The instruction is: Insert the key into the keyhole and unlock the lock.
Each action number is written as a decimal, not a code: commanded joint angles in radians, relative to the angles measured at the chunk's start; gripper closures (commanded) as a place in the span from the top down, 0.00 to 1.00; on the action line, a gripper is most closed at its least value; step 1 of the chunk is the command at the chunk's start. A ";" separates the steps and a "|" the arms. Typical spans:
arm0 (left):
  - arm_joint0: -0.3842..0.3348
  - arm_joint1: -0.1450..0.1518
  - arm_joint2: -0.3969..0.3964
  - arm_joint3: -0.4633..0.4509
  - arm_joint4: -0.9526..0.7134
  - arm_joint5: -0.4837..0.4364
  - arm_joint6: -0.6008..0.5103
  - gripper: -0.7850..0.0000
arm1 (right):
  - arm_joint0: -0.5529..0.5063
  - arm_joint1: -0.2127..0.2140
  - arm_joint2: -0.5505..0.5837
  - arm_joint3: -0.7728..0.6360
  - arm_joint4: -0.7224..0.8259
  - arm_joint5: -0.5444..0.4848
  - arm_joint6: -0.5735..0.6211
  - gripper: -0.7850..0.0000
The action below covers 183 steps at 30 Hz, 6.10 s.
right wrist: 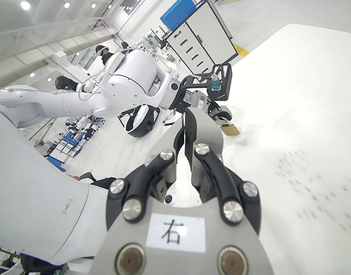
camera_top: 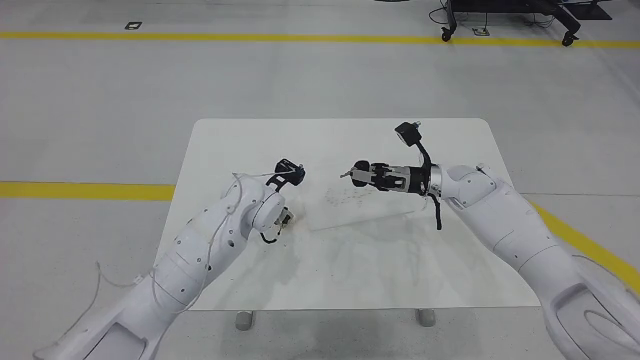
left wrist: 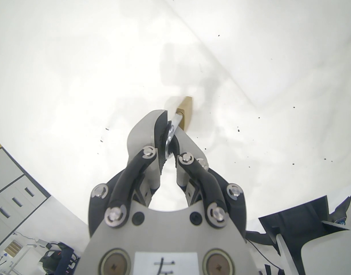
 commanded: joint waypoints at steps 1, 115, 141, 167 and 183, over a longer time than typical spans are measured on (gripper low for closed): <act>0.000 0.000 -0.006 -0.005 0.008 0.001 -0.002 0.00 | 0.000 0.000 0.000 0.000 0.000 0.000 0.000 0.00; -0.043 0.019 -0.371 0.446 -1.537 -0.374 0.049 0.00 | -0.032 -0.277 0.135 0.081 0.088 -0.002 -0.002 0.00; -0.069 -0.014 -0.305 0.427 -1.590 -0.014 0.241 0.00 | -0.158 -0.225 0.245 -0.017 0.010 0.015 -0.105 0.00; -0.166 -0.062 -0.178 0.597 -1.698 0.449 0.157 0.00 | -0.324 -0.148 0.453 -0.607 -1.195 0.207 -0.271 0.00; -0.133 -0.060 -0.189 0.551 -1.710 0.477 0.221 0.00 | -0.328 -0.136 0.447 -0.669 -1.357 0.179 -0.243 0.00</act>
